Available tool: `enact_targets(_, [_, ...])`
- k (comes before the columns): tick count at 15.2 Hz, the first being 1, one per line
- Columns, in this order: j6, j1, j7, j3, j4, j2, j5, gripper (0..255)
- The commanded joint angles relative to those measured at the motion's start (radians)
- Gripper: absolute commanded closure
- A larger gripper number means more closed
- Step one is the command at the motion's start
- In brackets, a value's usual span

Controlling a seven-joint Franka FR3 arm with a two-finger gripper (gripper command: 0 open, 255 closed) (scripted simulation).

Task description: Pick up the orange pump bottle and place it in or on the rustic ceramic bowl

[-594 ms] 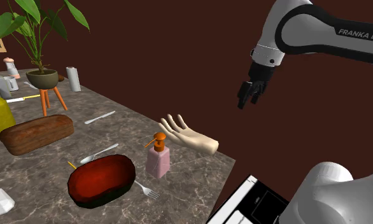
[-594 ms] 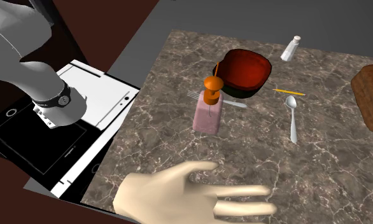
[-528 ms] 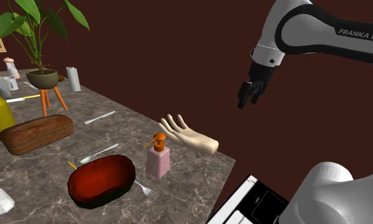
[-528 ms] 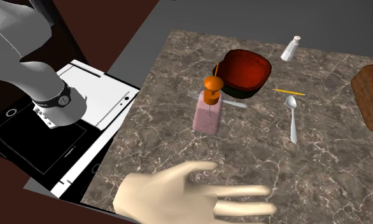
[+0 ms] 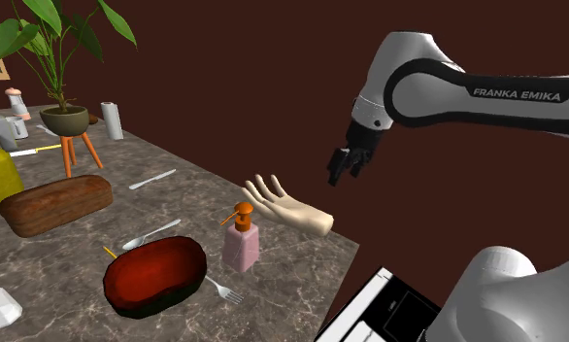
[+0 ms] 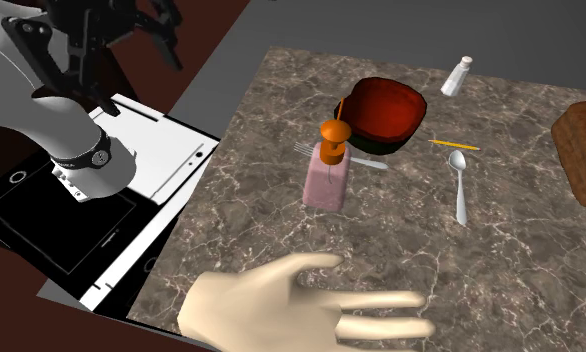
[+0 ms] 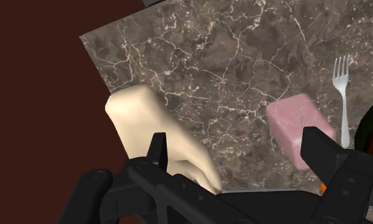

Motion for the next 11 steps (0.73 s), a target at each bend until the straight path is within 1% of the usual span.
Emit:
enact_targets(1, [0.078,0.011,0.027,0.025,-0.04,0.01,0.015,0])
enact_targets(6, [0.289,0.037,0.097,0.094,-0.098,0.101,0.044,0])
enact_targets(11, [0.5,0.048,0.176,0.17,-0.114,0.236,0.05,0])
